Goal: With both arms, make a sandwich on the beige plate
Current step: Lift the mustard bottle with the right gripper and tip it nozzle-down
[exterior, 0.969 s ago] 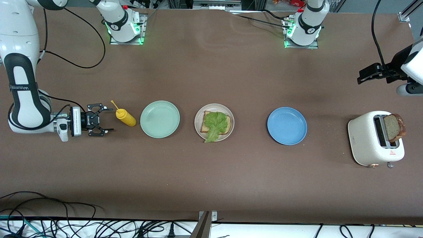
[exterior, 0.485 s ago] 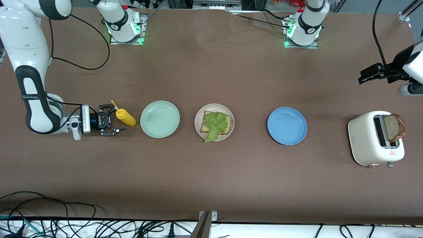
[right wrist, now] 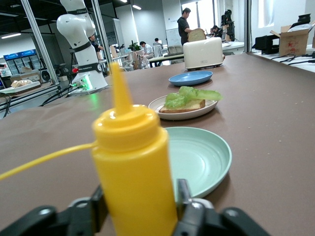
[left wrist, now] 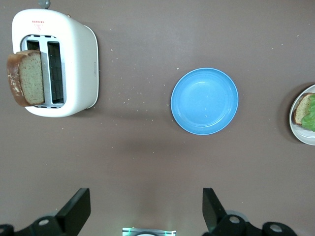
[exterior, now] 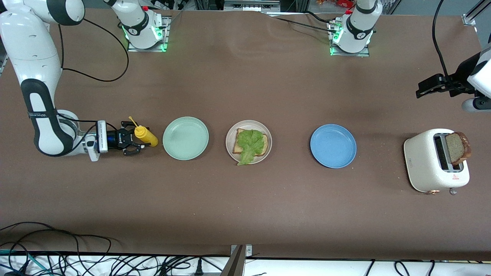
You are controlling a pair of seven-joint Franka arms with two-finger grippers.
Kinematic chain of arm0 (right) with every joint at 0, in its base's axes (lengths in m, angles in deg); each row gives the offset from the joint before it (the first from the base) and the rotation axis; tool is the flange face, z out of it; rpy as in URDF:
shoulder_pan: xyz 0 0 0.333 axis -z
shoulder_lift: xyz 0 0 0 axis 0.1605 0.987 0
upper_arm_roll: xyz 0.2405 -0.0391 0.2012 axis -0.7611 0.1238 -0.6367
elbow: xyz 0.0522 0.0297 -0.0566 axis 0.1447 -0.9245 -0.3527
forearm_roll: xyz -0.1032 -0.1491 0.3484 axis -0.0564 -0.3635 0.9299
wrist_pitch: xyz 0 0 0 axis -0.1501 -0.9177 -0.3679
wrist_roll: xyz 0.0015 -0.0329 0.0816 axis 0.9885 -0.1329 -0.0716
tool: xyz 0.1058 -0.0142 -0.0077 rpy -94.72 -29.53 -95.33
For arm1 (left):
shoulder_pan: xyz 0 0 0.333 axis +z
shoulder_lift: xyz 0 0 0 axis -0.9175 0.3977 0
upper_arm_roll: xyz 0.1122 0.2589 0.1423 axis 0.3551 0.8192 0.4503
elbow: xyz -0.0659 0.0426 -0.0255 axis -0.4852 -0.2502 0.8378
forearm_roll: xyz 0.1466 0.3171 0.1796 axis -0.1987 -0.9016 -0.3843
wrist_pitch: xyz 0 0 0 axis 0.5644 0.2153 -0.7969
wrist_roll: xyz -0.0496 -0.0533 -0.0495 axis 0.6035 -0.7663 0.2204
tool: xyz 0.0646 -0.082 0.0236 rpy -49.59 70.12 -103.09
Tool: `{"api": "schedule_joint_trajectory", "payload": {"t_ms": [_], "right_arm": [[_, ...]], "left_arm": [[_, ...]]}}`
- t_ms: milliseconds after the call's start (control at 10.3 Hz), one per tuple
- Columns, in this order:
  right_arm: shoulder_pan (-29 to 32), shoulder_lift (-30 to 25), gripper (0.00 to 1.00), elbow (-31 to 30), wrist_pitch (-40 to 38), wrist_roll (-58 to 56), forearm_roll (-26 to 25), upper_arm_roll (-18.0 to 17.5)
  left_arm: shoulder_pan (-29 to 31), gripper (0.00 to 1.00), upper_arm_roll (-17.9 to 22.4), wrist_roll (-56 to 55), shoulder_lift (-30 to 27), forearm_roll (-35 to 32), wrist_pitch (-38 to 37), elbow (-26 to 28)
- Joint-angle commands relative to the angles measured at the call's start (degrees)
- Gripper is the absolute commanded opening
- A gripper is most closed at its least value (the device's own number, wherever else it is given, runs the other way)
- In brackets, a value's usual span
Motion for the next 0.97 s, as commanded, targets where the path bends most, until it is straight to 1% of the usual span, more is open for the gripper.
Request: {"api": "schedule_joint_trajectory", "payload": {"t_ms": [0, 194, 388, 582, 776, 872], "right_arm": [[1.0, 0.6, 0.0, 0.1, -1.0, -0.7, 4.2, -0.7], [0.6, -0.8, 0.0, 0.5, -1.0, 5.4, 3.9, -0.7], [-0.9, -3.8, 0.0, 0.8, -0.3, 11.8, 2.9, -0.3], [-2.6, -8.5, 0.0, 1.6, 3.4, 21.8, -2.7, -0.4], [-4.7, -10.1, 0.0, 4.8, 4.6, 29.6, -8.3, -0.3], [-6.1, -10.2, 0.0, 6.8, 6.9, 34.1, -12.8, -0.3]], "left_arm": [[0.3, 1.0, 0.0, 0.5, 0.5, 0.1, -0.1, -1.2], [0.4, 1.0, -0.1, 0.5, 0.5, 0.1, -0.1, -1.2], [0.4, 1.0, 0.0, 0.5, 0.6, 0.1, -0.1, -1.2], [0.3, 1.0, 0.0, 0.5, 0.6, 0.1, -0.1, -1.2], [0.4, 1.0, -0.1, 0.5, 0.6, 0.1, -0.1, -1.2], [0.4, 1.0, 0.0, 0.5, 0.6, 0.1, -0.1, -1.2]]}}
